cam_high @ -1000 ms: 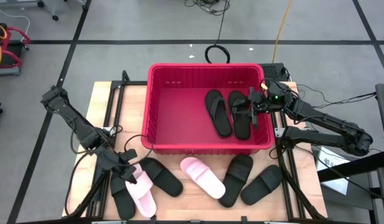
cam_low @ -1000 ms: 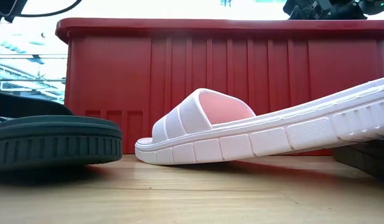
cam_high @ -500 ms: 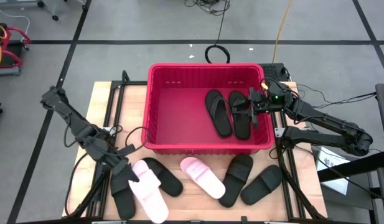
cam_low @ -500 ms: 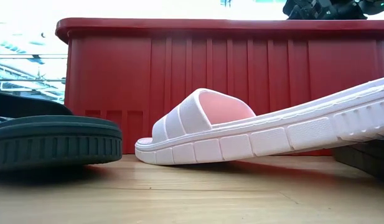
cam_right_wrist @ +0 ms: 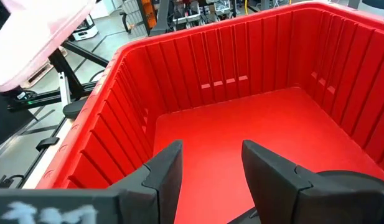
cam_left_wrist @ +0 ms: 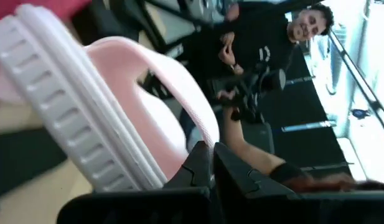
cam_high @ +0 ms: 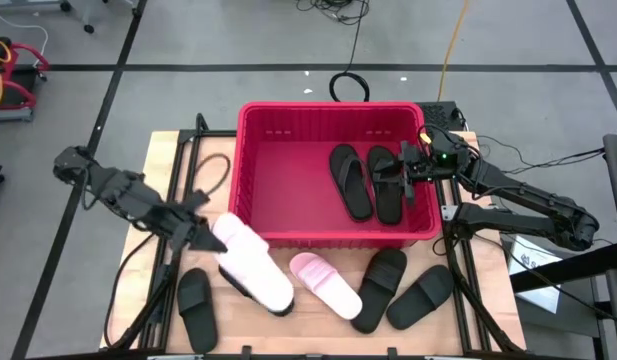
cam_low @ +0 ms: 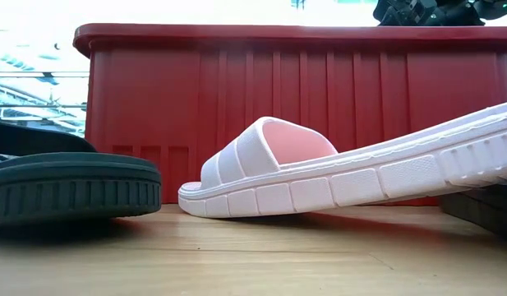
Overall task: Pick and place slides into bin
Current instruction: Put the pink slipper into the red bin
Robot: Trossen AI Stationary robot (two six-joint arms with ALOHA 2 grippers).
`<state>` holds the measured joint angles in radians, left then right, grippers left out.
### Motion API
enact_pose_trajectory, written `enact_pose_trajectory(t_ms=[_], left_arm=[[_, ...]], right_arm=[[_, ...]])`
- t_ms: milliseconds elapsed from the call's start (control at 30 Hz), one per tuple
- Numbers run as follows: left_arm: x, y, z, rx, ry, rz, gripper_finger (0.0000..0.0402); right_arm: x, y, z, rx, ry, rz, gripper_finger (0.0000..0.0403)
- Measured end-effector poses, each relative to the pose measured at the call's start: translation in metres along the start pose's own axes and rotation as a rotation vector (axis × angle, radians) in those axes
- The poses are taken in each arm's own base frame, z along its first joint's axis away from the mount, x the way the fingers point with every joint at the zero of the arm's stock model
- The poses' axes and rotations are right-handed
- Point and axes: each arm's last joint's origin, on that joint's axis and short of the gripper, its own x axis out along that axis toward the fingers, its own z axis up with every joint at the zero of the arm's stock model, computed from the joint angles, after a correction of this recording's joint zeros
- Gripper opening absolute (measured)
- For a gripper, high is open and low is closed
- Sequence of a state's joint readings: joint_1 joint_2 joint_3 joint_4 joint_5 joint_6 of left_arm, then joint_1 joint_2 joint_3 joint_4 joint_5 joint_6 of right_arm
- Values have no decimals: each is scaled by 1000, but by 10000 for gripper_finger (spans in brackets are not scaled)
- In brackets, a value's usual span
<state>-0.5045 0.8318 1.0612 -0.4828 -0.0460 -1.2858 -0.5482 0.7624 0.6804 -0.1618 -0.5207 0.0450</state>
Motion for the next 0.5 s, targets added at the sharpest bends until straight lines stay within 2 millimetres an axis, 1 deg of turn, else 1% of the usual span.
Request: enact_pose_trajectory(t_ms=[133, 233, 333, 500], left_arm=[[-13, -14, 18, 72, -95, -22, 0], [-21, -18, 32, 100, -171, 2, 0], [-25, -14, 44, 114, -230, 69, 0], [-21, 0, 66, 153, -250, 161, 0]], right_arm=[[0, 0, 0, 0, 0, 0, 155], [0, 0, 0, -1, 0, 0, 155], [0, 0, 1, -7, -9, 3, 155], [0, 0, 2, -17, -23, 5, 155]])
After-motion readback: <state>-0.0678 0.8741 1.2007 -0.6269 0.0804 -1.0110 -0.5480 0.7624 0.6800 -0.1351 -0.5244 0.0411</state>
